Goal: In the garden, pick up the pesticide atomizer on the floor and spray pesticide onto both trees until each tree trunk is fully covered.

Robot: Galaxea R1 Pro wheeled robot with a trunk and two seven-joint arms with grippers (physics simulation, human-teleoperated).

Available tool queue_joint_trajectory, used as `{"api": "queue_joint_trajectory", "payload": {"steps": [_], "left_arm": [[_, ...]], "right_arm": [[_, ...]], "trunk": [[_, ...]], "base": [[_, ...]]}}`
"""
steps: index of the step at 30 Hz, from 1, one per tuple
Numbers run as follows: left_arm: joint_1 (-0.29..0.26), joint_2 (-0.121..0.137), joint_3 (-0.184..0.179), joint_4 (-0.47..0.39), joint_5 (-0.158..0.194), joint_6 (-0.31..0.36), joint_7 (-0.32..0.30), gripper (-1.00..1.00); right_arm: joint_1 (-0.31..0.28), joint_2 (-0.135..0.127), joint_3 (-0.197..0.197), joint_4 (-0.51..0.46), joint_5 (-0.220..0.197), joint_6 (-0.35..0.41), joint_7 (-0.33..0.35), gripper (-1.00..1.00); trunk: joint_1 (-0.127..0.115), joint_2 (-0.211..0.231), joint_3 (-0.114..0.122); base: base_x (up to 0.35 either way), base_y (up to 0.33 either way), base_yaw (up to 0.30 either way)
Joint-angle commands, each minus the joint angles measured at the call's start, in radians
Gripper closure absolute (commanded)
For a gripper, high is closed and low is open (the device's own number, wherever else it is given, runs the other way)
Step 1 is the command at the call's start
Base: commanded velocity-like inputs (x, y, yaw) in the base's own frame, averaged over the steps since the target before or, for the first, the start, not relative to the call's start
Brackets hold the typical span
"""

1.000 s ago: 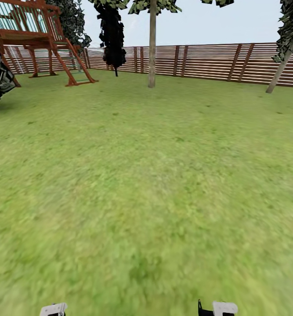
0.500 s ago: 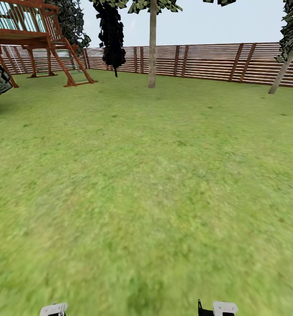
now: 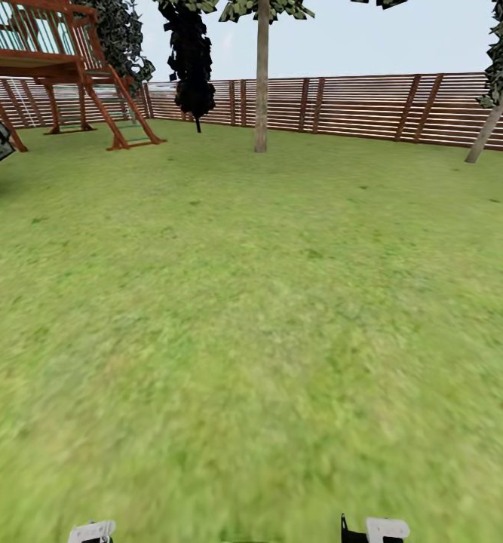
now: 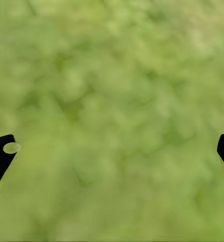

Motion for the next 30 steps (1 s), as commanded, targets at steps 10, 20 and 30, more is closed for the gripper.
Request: {"api": "queue_joint_trajectory", "payload": {"steps": [10,20,30], "left_arm": [[-0.001,-0.001,0.005,0.001,0.009,0.0,-0.01,1.0],[-0.001,-0.001,0.005,0.002,0.009,0.0,-0.01,1.0],[-0.001,-0.002,0.005,0.002,0.009,-0.001,-0.01,1.0]], "right_arm": [[-0.001,-0.001,-0.003,0.001,0.015,-0.001,-0.006,-1.0],[0.0,-0.001,-0.003,0.001,0.015,-0.001,-0.007,-1.0],[0.0,-0.001,-0.003,0.002,0.015,-0.001,-0.007,-1.0]], "trunk": [[0.0,0.0,-0.001],[0.0,0.0,-0.001],[0.0,0.0,-0.001]], "base": [[0.339,0.0,0.0],[0.339,0.0,0.0],[0.339,0.0,0.0]]}}
